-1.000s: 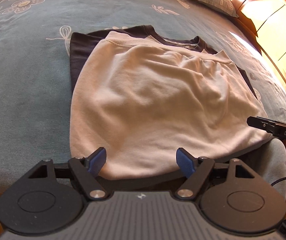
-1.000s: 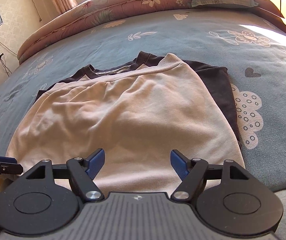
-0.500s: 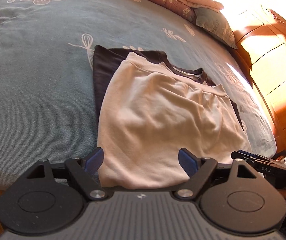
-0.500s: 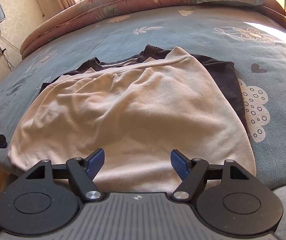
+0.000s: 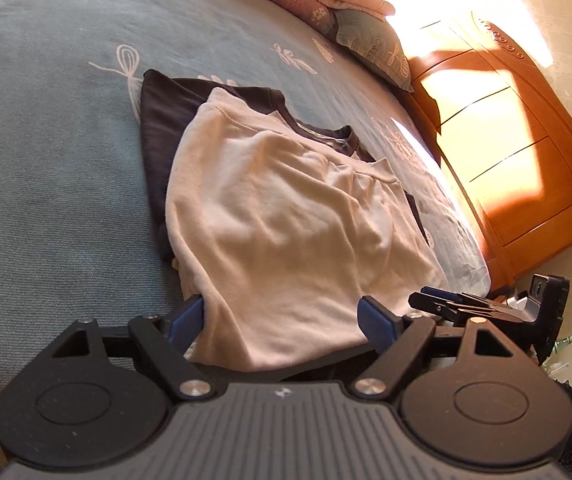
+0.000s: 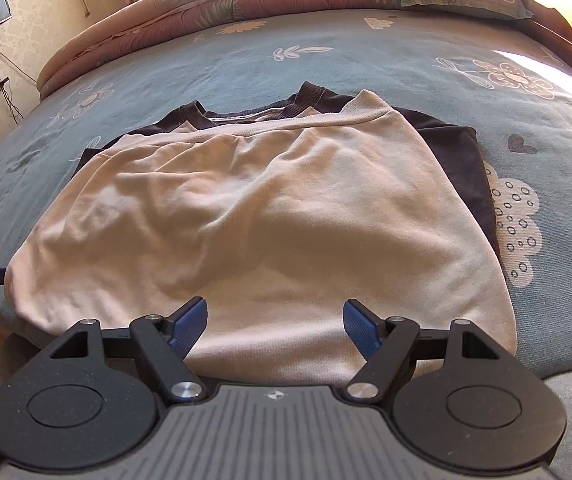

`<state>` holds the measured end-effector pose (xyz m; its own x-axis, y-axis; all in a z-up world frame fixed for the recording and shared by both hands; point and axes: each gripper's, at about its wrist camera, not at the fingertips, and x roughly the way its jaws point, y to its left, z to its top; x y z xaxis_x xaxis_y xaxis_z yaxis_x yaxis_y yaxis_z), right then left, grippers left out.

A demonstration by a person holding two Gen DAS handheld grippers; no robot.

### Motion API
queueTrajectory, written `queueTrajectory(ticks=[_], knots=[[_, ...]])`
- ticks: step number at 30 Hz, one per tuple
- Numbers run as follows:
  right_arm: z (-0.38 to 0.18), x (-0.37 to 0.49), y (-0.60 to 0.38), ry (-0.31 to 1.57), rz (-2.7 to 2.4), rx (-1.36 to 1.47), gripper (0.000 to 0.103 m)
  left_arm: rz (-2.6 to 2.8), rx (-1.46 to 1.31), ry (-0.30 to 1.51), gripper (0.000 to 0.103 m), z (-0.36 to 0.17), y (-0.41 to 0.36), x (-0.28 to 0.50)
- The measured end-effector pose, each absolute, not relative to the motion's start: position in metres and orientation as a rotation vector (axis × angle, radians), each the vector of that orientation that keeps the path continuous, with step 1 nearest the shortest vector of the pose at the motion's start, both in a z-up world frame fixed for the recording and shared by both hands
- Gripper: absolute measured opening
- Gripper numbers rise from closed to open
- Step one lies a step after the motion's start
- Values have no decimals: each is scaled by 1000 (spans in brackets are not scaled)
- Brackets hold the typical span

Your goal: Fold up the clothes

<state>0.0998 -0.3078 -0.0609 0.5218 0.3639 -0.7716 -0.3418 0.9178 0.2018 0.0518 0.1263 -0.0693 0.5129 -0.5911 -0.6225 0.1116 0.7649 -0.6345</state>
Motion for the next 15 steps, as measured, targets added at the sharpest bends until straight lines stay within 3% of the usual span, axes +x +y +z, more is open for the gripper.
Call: queueTrajectory(ticks=[9,15], knots=[[-63,100,-293,945,442,-15,81,-546,-625,1152,83,-101,134,54],[-63,103,-296,950,432,-11,81,-460,-428,1133,84,-59,145,54]])
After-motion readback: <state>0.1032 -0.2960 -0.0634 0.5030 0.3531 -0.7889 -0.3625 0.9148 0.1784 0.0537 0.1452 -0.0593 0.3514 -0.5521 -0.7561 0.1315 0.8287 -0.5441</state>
